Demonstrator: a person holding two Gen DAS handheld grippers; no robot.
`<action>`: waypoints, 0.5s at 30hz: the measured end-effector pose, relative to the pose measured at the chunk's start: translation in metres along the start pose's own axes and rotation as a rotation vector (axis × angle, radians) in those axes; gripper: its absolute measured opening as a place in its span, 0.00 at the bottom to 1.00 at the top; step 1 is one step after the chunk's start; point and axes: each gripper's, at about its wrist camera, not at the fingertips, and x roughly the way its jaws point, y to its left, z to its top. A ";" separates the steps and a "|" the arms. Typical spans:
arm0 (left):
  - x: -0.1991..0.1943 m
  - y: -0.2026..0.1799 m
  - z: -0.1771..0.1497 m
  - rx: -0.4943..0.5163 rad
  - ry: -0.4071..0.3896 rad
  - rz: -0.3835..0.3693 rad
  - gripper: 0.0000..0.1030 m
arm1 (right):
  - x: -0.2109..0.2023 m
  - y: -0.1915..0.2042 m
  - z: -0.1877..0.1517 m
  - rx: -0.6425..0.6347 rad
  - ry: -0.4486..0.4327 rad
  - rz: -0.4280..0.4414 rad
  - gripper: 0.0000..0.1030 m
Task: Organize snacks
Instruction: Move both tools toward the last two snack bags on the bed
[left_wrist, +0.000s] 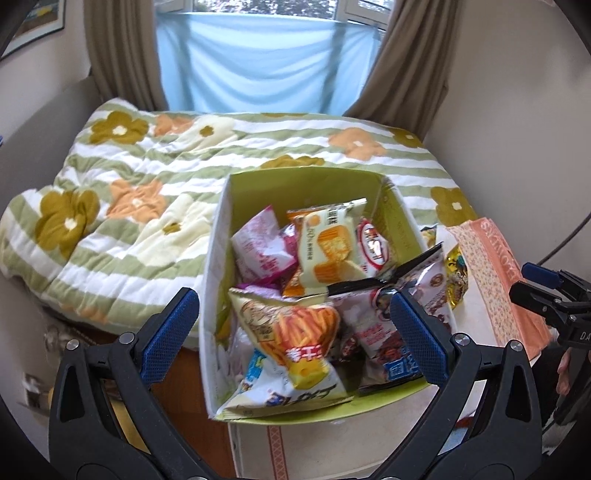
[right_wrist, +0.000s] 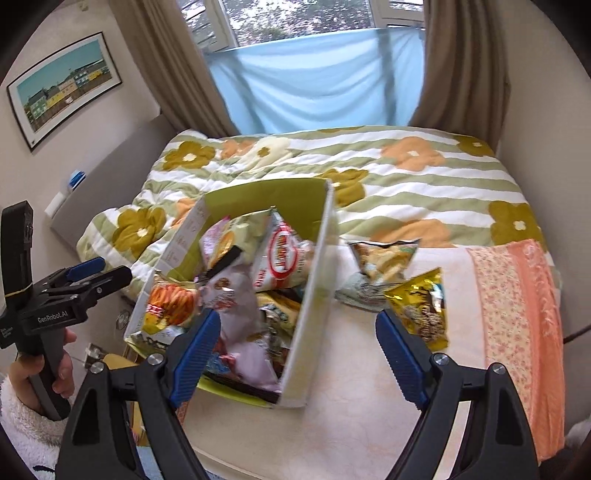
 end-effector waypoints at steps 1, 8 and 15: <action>0.000 -0.006 0.002 0.005 -0.004 -0.006 1.00 | -0.003 -0.006 0.000 0.008 -0.004 -0.013 0.81; 0.002 -0.059 0.019 0.043 -0.032 -0.016 1.00 | -0.012 -0.058 0.001 0.019 -0.003 -0.055 0.81; 0.023 -0.144 0.037 0.019 -0.030 -0.034 1.00 | -0.001 -0.105 0.000 -0.059 0.051 -0.037 0.81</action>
